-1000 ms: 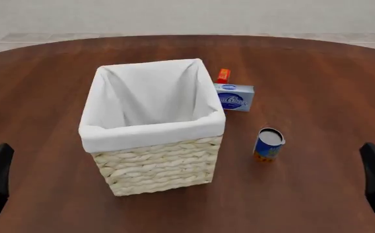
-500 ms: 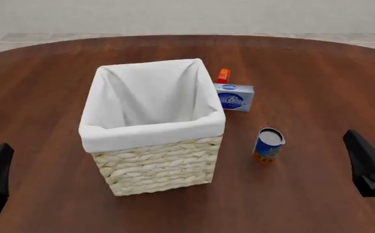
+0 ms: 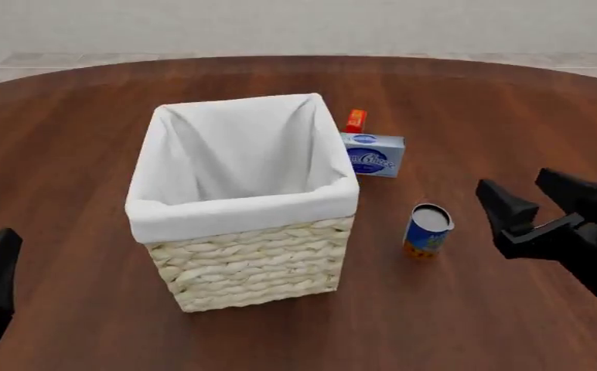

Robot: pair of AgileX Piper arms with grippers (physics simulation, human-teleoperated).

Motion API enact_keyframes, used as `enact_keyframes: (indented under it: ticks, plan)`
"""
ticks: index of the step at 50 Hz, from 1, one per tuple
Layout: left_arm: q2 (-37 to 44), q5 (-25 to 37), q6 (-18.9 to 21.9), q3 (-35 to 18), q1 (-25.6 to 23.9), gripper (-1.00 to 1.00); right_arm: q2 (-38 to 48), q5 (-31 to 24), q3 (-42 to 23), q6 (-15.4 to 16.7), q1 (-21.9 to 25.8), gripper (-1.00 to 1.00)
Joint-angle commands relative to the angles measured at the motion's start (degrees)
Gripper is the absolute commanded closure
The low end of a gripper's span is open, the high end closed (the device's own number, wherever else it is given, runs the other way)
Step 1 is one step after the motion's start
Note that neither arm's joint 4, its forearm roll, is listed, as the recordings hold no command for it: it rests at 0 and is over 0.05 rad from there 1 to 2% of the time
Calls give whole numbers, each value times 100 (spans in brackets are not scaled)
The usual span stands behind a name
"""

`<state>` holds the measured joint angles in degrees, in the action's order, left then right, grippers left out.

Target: Pick up the alphabet soup and put it in the basket.

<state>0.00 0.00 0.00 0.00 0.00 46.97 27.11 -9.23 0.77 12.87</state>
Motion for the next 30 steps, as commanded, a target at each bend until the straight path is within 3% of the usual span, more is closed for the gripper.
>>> enact_keyframes:
  ticks: [1,10,14,21,22,24,30]
  plan:
    - [0,0,0,0,0,-100,1166,434,-223,-65,253,-100]
    - [0,0,0,0,0,-100,1621,338,-351,-52,516,-100]
    - [0,0,0,0,0,-100,1826,400,-395,64,384,-100]
    - [0,0,0,0,0,-100,2506,482,-544,-62,360,-100]
    - [0,0,0,0,0,-100,2526,558,-520,169,286,-100]
    - [0,0,0,0,0,-100,2650,528,-588,-2,257,-100]
    - [0,0,0,0,0,-100,2699,393,-671,239,65,-100]
